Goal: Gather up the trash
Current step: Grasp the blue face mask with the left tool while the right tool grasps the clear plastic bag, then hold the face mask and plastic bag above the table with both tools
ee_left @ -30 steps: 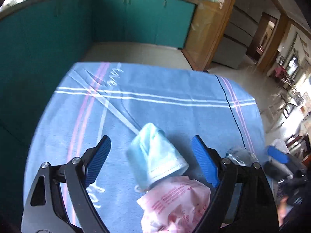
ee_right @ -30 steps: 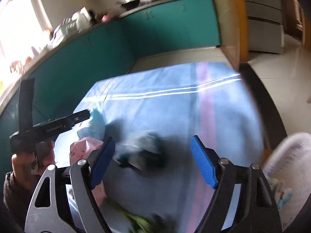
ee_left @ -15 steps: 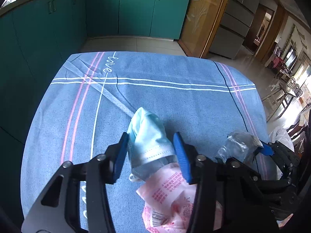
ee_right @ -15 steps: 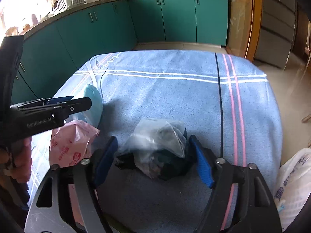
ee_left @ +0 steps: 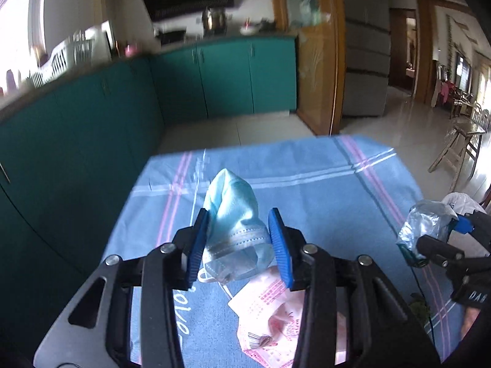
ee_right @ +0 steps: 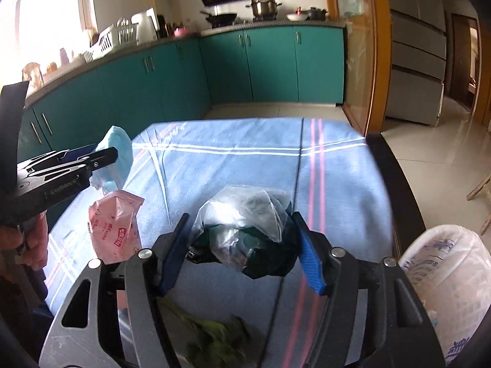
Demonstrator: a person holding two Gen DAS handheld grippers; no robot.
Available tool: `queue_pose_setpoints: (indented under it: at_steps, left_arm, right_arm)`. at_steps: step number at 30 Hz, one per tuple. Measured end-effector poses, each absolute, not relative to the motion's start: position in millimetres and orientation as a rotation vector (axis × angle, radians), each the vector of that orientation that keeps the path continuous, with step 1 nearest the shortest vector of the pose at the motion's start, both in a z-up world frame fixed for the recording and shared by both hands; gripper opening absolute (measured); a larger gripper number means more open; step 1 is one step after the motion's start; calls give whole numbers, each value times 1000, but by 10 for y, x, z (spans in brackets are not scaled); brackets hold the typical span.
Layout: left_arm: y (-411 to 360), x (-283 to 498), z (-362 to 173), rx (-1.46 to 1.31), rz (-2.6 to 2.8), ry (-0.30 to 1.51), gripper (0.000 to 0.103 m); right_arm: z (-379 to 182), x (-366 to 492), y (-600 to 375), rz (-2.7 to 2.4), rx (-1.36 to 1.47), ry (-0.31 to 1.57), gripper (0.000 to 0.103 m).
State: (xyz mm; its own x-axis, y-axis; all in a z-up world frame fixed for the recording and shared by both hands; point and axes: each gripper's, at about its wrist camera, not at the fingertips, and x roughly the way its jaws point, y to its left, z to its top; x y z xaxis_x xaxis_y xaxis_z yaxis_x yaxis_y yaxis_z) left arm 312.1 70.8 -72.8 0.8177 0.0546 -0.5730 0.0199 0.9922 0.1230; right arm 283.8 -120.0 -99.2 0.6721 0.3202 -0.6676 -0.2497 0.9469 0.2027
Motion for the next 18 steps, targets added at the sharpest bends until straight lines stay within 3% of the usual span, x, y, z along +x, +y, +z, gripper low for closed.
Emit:
queue_pose_setpoints:
  at_steps: [18]
  left_arm:
    - [497,2786,-504,129,-23,475,41]
  right_arm:
    - [-1132,2561,-1390,310,82,796,64]
